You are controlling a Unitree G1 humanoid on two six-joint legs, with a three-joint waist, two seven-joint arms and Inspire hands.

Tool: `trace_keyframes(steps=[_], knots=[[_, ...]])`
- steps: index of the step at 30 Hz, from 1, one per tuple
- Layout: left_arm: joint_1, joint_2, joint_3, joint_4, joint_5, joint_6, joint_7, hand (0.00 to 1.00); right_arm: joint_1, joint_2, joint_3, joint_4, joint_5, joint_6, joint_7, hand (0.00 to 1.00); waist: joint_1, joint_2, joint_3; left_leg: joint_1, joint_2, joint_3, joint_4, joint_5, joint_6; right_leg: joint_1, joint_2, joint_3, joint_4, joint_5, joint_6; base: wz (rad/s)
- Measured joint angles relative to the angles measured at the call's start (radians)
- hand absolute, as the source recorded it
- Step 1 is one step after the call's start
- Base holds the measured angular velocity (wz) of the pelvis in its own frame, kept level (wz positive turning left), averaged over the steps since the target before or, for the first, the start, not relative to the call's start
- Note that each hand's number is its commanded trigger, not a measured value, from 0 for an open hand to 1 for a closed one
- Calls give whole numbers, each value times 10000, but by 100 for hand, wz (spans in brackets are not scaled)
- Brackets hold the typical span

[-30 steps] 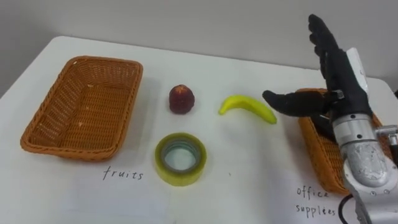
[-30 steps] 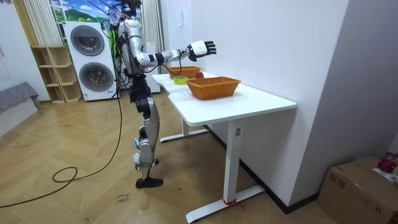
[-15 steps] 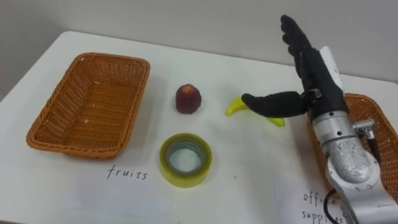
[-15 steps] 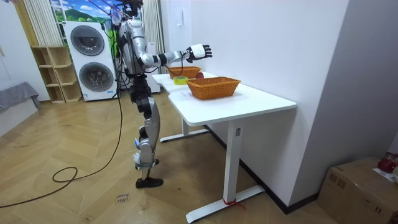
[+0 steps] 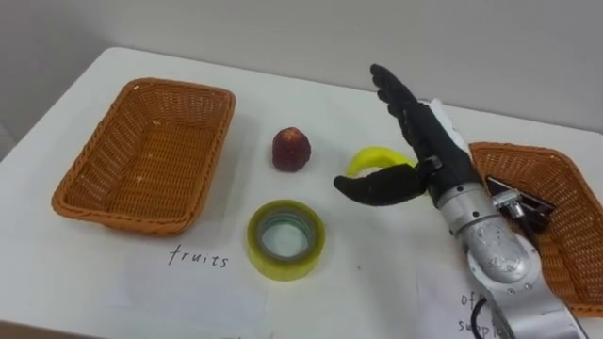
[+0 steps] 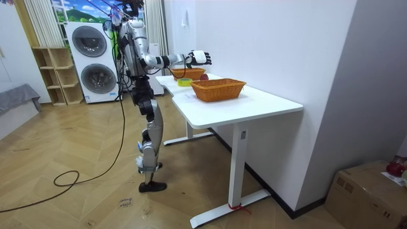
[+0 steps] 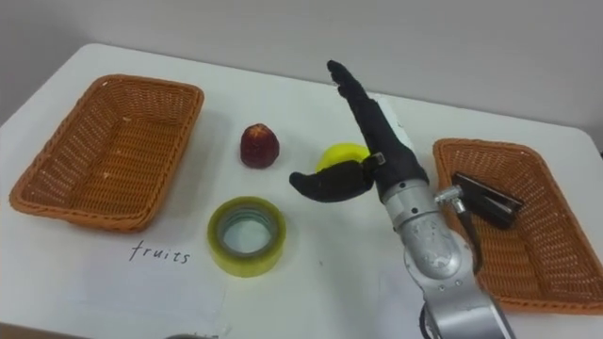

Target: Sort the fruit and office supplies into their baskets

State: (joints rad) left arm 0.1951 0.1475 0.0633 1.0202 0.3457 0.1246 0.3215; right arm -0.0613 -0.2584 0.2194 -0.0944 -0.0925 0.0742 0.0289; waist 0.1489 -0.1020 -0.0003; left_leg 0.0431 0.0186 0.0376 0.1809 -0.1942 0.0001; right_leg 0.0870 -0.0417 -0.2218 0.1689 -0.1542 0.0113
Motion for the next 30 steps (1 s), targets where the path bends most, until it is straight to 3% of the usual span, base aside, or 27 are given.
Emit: trace_keyframes(steps=[7,30], knots=[[-28,0,-106,-8,-9,1,-8,0,0,0,41,122,49,144,73,0,214,-30,21,-17,-1,-14,-10,-1,1,-18,0,-16,-2,0,0,0],[-105,10,-777,-184,-3,84,-105,0,-3,107,628,455,-340,149,-66,0,280,47,126,-62,-10,-150,6,0,1,-5,-4,-131,-6,0,0,2]])
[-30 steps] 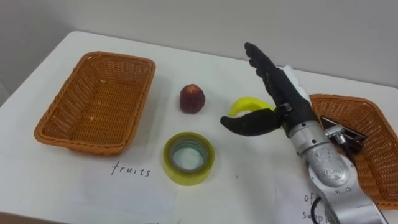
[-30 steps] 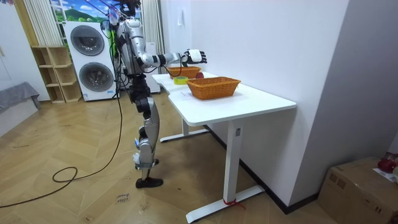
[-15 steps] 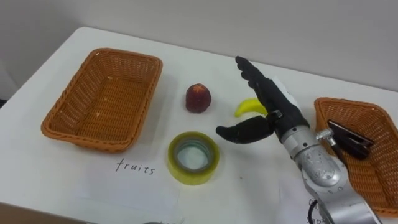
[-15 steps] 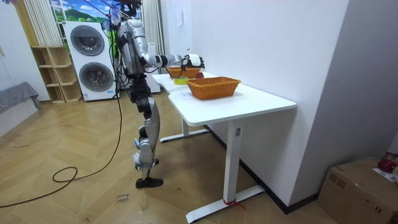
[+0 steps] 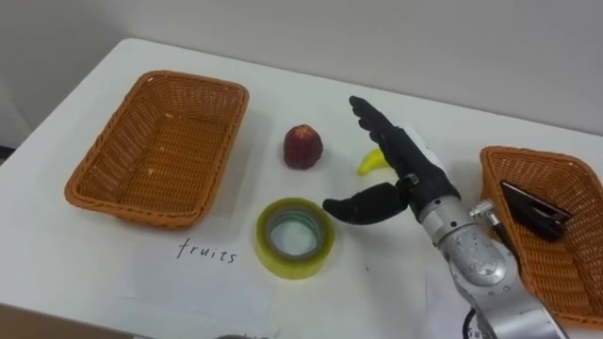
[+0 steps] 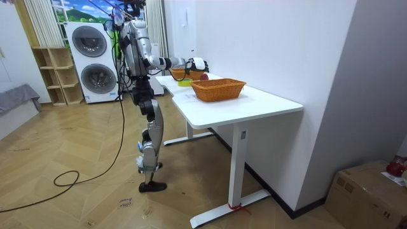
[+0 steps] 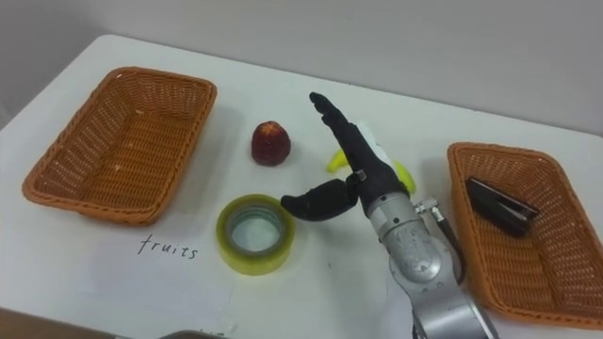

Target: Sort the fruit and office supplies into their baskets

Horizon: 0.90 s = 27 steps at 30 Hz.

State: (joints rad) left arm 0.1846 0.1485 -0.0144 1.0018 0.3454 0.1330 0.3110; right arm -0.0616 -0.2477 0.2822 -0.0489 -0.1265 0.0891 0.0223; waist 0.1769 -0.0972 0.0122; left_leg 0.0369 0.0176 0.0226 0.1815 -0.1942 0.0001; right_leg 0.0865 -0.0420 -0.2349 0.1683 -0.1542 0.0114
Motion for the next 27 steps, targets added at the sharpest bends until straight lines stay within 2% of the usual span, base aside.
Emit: trace_keyframes(steps=[12,21,27], knots=[[-143,-32,-10,-2,21,-10,-373,0,-23,185,125,198,-109,-4,-91,0,177,61,39,-97,-4,-47,41,-1,-1,-41,-1,-43,-6,0,0,0],[-153,-36,11,15,205,-15,-367,0,-453,552,523,945,-399,-14,-361,0,289,-20,-24,-73,-35,-177,76,6,7,26,-17,-159,-13,0,0,3],[-167,-6,23,15,205,-31,-366,0,-466,566,553,1420,-375,-34,-454,0,445,-38,-27,-69,-122,-277,47,35,56,47,-87,-163,-15,-1,2,1]])
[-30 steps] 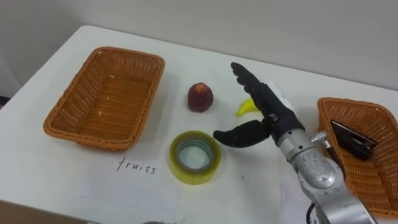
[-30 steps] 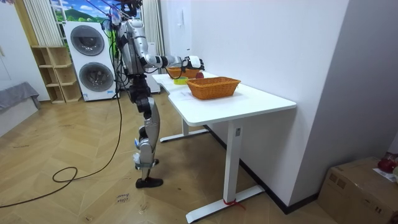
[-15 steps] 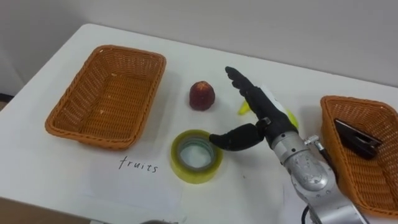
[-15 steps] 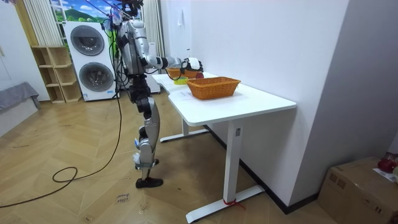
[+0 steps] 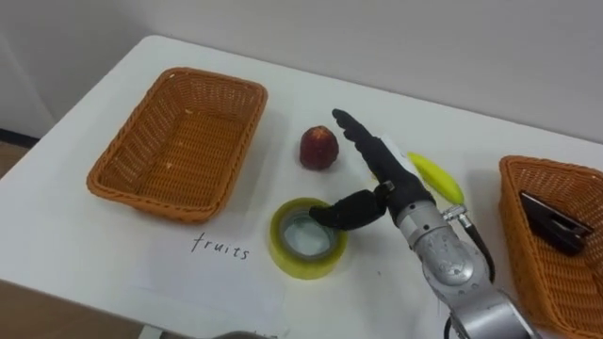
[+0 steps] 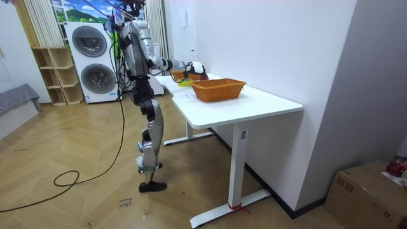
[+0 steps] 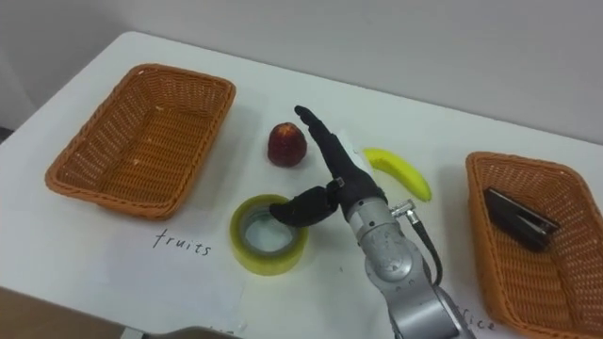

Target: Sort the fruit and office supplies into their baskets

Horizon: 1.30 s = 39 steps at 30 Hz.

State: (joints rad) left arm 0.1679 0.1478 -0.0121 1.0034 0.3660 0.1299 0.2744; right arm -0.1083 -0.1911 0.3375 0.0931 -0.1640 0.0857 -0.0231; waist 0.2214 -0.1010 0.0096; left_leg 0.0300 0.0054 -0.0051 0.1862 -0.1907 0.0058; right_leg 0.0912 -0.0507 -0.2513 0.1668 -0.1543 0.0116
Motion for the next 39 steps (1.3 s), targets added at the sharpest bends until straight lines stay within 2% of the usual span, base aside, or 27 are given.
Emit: trace_keyframes(steps=[10,20,28,39], knots=[[24,-7,4,-4,147,8,10,0,-1,81,441,178,-49,0,216,0,87,56,71,-26,-5,-27,0,1,2,-18,-6,-30,0,-1,3,0],[30,-16,0,-292,222,45,20,0,-1,249,679,639,-305,-3,259,0,47,66,76,-107,-10,-82,10,0,2,-72,-10,-117,-3,-1,3,1],[53,-28,-2,-556,407,141,353,0,-1,248,723,853,-766,-2,231,0,51,145,17,-116,-15,-109,9,2,2,-52,-14,-268,-2,-1,3,2],[161,-132,0,-527,415,241,685,0,-1,251,727,984,-1254,37,482,0,58,90,-34,-99,-17,-109,7,3,4,-34,-17,-265,-2,-1,3,0]])
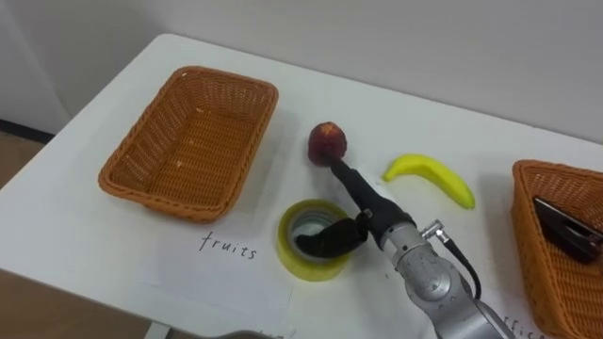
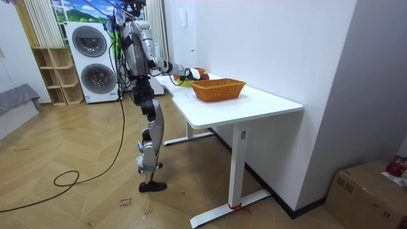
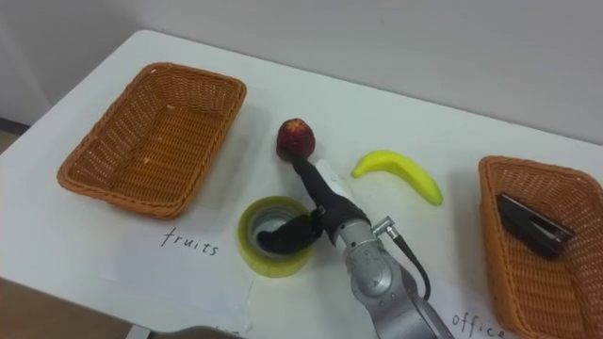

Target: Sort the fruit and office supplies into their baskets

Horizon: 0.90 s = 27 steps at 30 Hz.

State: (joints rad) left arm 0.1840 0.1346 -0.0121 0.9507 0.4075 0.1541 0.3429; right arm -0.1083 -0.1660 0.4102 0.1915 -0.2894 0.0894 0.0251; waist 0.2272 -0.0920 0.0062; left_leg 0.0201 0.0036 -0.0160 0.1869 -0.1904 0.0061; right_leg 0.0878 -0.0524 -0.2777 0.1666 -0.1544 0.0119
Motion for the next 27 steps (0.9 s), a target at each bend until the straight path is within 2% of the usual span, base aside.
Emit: trace_keyframes(steps=[9,27], knots=[[69,-18,1,1,-1,197,-11,0,-1,8,-7,65,16,128,235,0,-1,-12,-4,1,0,-22,2,1,0,8,-3,5,1,0,0,0],[73,-14,3,-100,206,282,-449,0,-298,7,-28,358,-182,135,890,0,-23,-44,29,0,-2,-1,46,0,-1,32,-6,-9,4,0,1,0]])
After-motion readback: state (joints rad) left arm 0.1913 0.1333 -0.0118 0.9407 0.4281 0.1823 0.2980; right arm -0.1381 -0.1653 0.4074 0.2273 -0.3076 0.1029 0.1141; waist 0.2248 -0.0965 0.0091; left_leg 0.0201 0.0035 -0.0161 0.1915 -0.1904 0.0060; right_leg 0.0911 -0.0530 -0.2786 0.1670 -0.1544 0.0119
